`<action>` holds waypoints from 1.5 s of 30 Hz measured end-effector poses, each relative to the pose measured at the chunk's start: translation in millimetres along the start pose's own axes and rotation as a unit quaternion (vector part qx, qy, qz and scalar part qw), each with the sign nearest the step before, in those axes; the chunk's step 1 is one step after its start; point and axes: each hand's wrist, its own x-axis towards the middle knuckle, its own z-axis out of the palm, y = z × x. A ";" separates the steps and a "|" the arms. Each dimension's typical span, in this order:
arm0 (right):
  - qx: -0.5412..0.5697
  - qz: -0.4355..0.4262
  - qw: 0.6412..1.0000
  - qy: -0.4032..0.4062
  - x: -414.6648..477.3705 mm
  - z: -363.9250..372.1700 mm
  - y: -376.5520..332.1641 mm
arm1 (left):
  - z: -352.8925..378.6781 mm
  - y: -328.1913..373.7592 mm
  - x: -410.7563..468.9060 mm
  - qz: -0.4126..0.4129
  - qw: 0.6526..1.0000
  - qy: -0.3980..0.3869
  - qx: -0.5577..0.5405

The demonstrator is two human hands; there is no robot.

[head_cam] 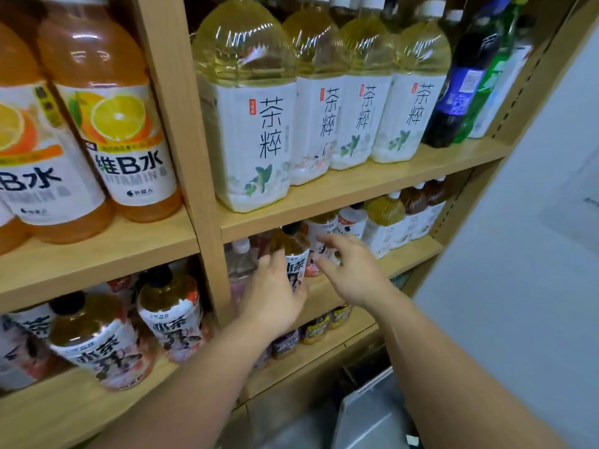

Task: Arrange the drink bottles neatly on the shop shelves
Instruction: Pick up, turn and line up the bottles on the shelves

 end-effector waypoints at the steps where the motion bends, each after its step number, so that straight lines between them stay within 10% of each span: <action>1: 0.001 0.000 1.000 -0.011 8.3 1.1 -1.6 | 3.7 0.7 4.6 -0.009 1.000 -0.002 -0.006; 9: 0.006 0.017 0.995 -0.102 66.0 15.1 -4.9 | 16.6 7.6 16.1 -0.037 0.999 0.020 -0.003; 25: 0.108 -0.232 0.965 -0.051 27.6 -7.1 40.8 | 47.1 25.2 -15.9 -0.063 0.979 0.088 -0.175; 35: 0.094 -0.279 0.934 -0.201 -2.6 -23.9 -1.3 | 31.2 19.7 -84.0 -0.100 0.953 0.124 -0.257; 45: 0.126 -0.315 0.901 -0.272 -55.9 53.2 -89.0 | -25.0 -48.7 -166.3 -0.174 0.956 0.222 -0.083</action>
